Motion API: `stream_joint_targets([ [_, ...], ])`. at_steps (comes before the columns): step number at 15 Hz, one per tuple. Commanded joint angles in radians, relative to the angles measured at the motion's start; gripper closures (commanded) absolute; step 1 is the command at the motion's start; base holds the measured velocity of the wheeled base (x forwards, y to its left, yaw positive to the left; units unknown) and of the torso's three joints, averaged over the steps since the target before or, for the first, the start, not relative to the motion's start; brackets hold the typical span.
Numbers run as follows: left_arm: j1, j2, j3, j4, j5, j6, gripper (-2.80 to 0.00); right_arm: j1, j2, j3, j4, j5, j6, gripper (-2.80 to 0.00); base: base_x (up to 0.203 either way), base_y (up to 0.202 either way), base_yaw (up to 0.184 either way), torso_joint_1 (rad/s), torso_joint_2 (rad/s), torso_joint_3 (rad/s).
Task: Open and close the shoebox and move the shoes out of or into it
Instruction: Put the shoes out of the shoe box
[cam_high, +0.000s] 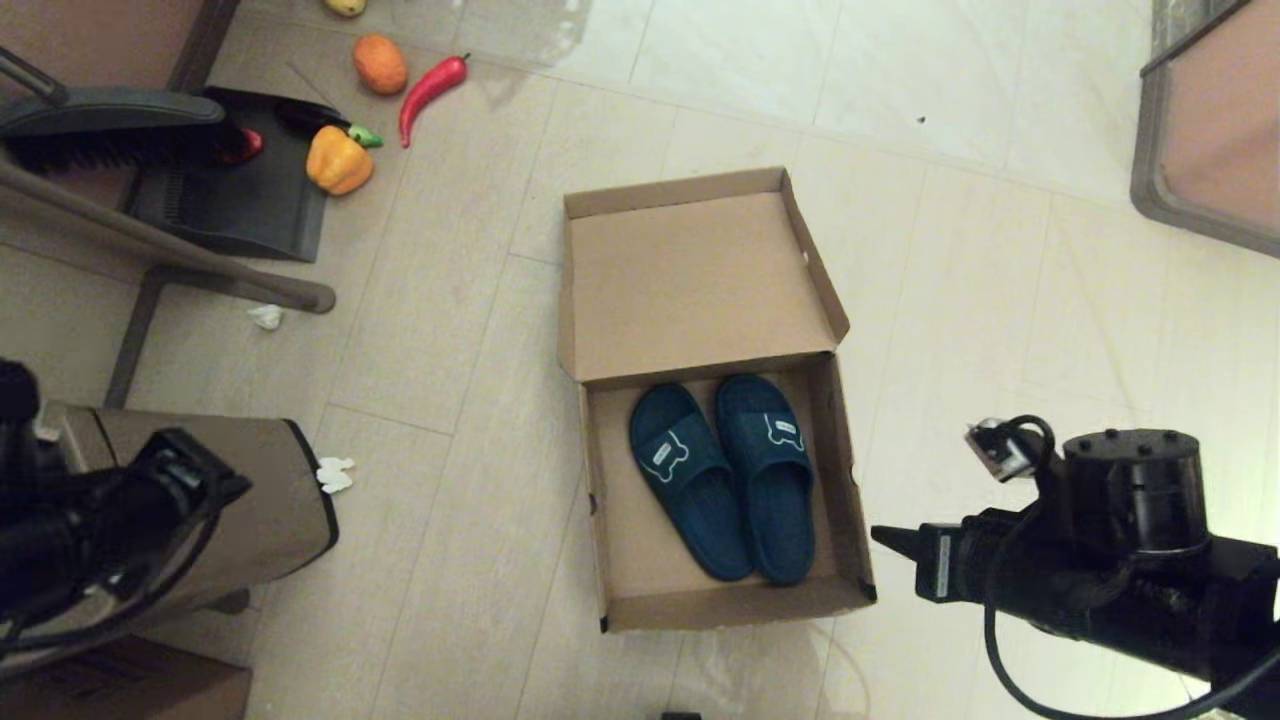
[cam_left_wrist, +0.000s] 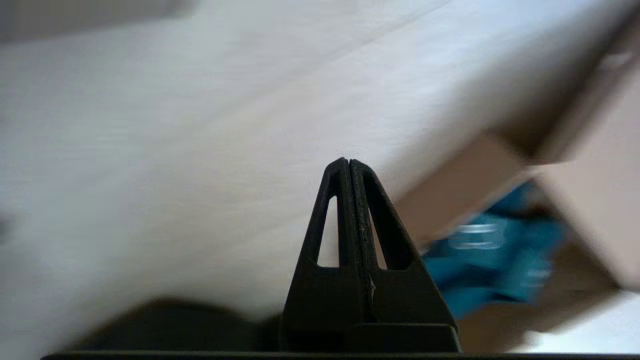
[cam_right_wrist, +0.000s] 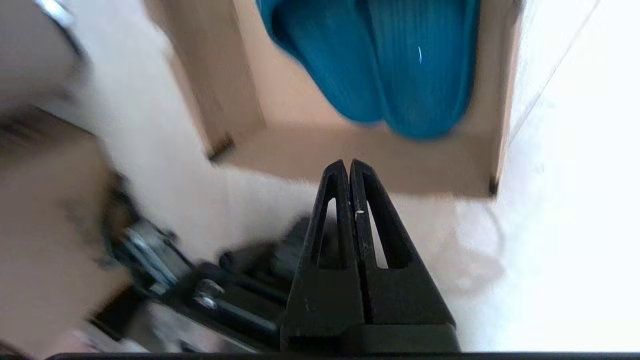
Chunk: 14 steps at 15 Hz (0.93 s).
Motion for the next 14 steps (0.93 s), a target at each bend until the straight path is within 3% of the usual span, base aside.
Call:
stream_joint_targets([
  [1, 0.059, -0.12, 0.097, -0.001, 0.003, 0.048, 0.0, 0.058, 0.07, -0.019, 0.007, -0.045, 0.0, 0.0, 0.0, 0.0, 0.0, 0.0, 0.0, 0.0],
  [4, 0.076, -0.236, 0.227, 0.002, 0.007, 0.289, 0.0, 0.127, 0.24, -0.101, -0.012, -0.114, 0.003, 0.0, 0.0, 0.0, 0.0, 0.0, 0.0, 0.0],
  [6, 0.078, -0.294, 0.26, 0.006, 0.009, 0.385, 0.0, 0.17, 0.356, -0.171, -0.047, -0.165, -0.003, 0.0, 0.0, 0.0, 0.0, 0.0, 0.0, 0.0],
  [7, 0.079, -0.297, 0.251, 0.007, 0.012, 0.391, 0.0, 0.181, 0.402, -0.198, -0.056, -0.184, -0.004, -2.8, 0.0, 0.0, 0.0, 0.0, 0.0, 0.0],
  [10, 0.082, -0.284, 0.227, 0.007, 0.042, 0.396, 0.0, 0.191, 0.522, -0.338, -0.065, -0.333, -0.007, -2.8, 0.0, 0.0, 0.0, 0.0, 0.0, 0.0],
  [12, 0.081, -0.283, 0.227, 0.008, 0.042, 0.412, 0.0, 0.191, 0.587, -0.412, -0.086, -0.445, -0.051, -2.8, 0.0, 0.0, 0.0, 0.0, 0.0, 0.0],
  [14, 0.081, -0.281, 0.222, 0.01, 0.044, 0.418, 0.0, 0.19, 0.643, -0.454, -0.163, -0.469, -0.093, -2.8, 0.0, 0.0, 0.0, 0.0, 0.0, 0.0],
])
